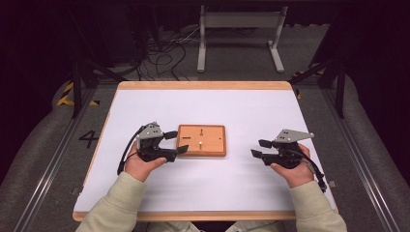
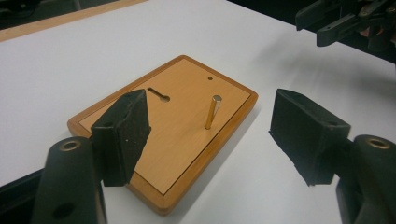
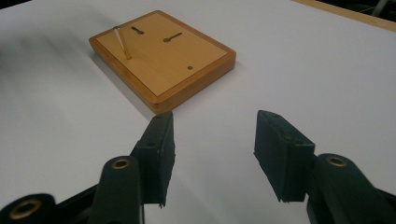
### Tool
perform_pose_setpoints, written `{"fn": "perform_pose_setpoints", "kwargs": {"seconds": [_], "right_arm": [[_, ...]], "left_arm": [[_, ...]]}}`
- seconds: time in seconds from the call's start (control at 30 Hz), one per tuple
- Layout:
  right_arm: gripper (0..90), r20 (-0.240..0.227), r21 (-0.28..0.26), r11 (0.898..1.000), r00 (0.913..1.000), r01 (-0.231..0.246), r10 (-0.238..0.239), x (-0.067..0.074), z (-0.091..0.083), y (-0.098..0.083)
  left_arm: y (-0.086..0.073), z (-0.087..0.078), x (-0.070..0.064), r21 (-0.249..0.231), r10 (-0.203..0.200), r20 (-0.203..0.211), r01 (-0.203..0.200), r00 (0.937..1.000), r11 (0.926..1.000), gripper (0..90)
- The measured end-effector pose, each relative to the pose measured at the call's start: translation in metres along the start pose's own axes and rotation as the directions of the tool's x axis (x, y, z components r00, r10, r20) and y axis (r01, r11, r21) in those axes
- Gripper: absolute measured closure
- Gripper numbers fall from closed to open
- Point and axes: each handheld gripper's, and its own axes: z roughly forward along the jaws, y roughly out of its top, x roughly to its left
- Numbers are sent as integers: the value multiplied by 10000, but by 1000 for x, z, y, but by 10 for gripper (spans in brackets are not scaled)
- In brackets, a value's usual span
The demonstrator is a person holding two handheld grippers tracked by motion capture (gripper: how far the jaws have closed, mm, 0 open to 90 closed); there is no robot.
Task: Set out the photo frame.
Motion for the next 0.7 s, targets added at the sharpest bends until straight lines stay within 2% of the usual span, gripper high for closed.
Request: {"fn": "perform_pose_setpoints", "kwargs": {"seconds": [0.07,0.3,0.33,0.37,0.47,0.6,0.7], "right_arm": [[467,125,14,10000,9999,46,-46,0,0,-2],[494,221,-141,9999,9997,98,-95,0,-4,-7],[502,256,-157,9998,9996,154,-150,1,-4,-7],[519,305,-194,9995,9992,265,-259,1,-5,-8],[567,265,-245,9991,9991,348,-341,3,-6,-10],[575,423,-177,9989,9982,432,-424,3,-8,-11],[586,403,-106,9993,9985,372,-368,3,-9,-12]], "left_arm": [[2,6,0,97,25,-65,-25,10000,9999,293],[8,19,-1,-138,53,-261,-57,9996,9999,351],[9,21,-1,-162,150,-216,-154,9997,9998,367],[9,23,-2,-178,80,-66,-81,9999,9998,389],[10,30,-3,-148,138,29,-138,9999,9998,389],[9,41,-4,71,276,54,-276,9996,9996,373],[7,48,-2,148,110,86,-111,9999,9998,378]]}}
